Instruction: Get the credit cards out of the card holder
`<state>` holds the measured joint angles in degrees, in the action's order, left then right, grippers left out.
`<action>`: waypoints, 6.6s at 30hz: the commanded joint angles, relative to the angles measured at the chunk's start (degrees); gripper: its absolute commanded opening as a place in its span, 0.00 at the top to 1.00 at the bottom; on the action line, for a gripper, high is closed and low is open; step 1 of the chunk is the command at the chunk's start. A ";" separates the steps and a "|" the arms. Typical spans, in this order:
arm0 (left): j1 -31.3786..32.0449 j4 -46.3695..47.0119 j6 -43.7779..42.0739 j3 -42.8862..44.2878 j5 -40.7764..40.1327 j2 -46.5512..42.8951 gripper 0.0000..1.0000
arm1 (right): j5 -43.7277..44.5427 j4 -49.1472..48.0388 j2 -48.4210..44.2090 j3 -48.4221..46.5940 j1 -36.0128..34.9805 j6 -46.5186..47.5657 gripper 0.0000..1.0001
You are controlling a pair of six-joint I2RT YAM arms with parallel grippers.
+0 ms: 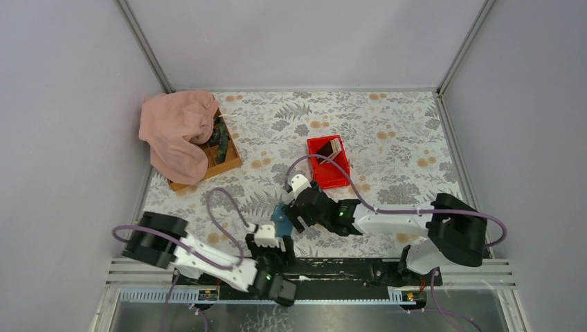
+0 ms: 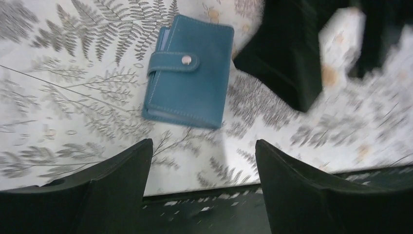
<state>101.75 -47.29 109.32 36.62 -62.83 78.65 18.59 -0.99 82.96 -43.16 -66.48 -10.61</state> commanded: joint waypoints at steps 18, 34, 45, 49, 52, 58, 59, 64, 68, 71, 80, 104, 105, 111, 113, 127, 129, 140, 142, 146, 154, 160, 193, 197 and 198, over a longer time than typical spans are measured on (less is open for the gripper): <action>11.91 -30.95 36.94 3.06 -3.71 -16.11 0.15 | -1.52 -7.46 10.60 -7.66 -0.07 -0.41 0.18; 11.89 -31.38 35.69 3.48 -3.66 -18.45 0.18 | -1.66 -8.15 10.98 -4.10 0.91 0.07 0.33; 11.88 -28.83 32.79 2.62 -3.88 -20.46 0.19 | -6.88 -7.89 12.85 -4.50 1.06 -0.93 0.91; 11.89 -28.83 31.64 2.84 -4.39 -19.54 0.21 | -4.33 -6.70 11.34 -4.51 1.09 -0.75 1.00; 11.88 -30.30 31.00 2.87 -4.64 -19.67 0.23 | -1.55 -4.54 9.68 -5.25 1.12 -0.44 0.99; 11.89 -34.81 24.59 4.66 -5.20 -28.75 0.22 | -7.07 -6.42 3.36 -3.79 1.05 -0.71 0.55; 11.83 -35.55 23.32 5.13 -5.16 -30.76 0.22 | -8.10 -6.39 3.10 -4.19 1.04 -0.61 0.55; 11.81 -35.01 17.82 5.53 -5.03 -36.76 0.22 | -9.06 -2.21 8.88 -11.43 -1.19 1.75 0.52; 11.80 -35.78 18.01 6.20 -4.51 -34.61 0.22 | -8.15 -0.97 14.06 -14.71 -2.33 1.79 0.51; 11.50 -35.90 16.61 7.38 -4.06 -32.38 0.22 | -8.66 -2.59 14.32 -13.44 -2.35 1.14 0.51; 11.23 -27.65 -1.85 10.65 -7.72 -32.46 0.23 | -5.10 -5.03 7.63 -7.03 -2.38 -2.13 0.48; -49.45 29.68 -65.38 2.15 47.98 -28.66 0.97 | -1.10 -2.98 -6.89 0.53 -2.51 -4.62 0.41; -49.72 30.39 -63.87 0.35 47.72 -30.13 1.00 | -1.70 -2.96 -4.86 -0.87 -2.66 -4.00 0.41; -50.47 26.96 -55.14 -8.60 42.28 -41.17 1.00 | -2.74 -2.35 6.38 -8.36 -2.79 0.14 0.38; -50.67 25.83 -53.41 -11.17 42.00 -44.02 1.00 | -3.70 -2.29 8.86 -10.21 -2.79 1.03 0.32; -50.78 22.61 -50.22 -14.37 40.26 -49.11 1.00 | -7.19 -0.97 20.33 -16.45 -2.87 3.34 0.36; -50.77 21.24 -49.94 -14.40 39.88 -50.70 1.00 | -7.21 -1.01 20.81 -16.53 -2.90 3.09 0.43; -50.78 15.98 -49.63 -13.64 38.08 -55.28 1.00 | -7.64 0.56 21.46 -16.98 -2.89 2.26 0.99; -50.78 16.27 -49.69 -13.72 38.34 -55.00 0.99 | -7.49 0.84 21.38 -17.33 -2.87 1.99 1.00; -50.71 17.13 -49.86 -14.01 39.00 -54.33 0.99 | -7.20 1.61 20.83 -18.22 -2.87 2.22 1.00; -50.79 16.80 -50.19 -13.78 38.69 -54.75 0.99 | -3.72 1.96 16.95 -18.27 -2.87 1.47 1.00; -50.71 17.09 -50.08 -14.62 39.14 -54.92 0.99 | 0.95 1.80 11.81 -18.87 -2.87 0.70 1.00; -50.49 70.52 -49.68 -32.97 63.67 -31.15 0.66 | -2.29 4.98 16.94 -19.44 2.14 -21.07 1.00; -50.51 69.89 -49.68 -33.74 60.69 -29.07 0.66 | -3.20 4.93 16.47 -18.65 2.14 -21.03 1.00; -50.51 69.76 -49.60 -33.91 60.25 -28.72 0.65 | -3.38 4.87 16.24 -18.38 2.14 -20.97 1.00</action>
<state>51.33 17.87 59.05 3.70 0.40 48.71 16.34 6.35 100.25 -62.24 -64.12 -30.57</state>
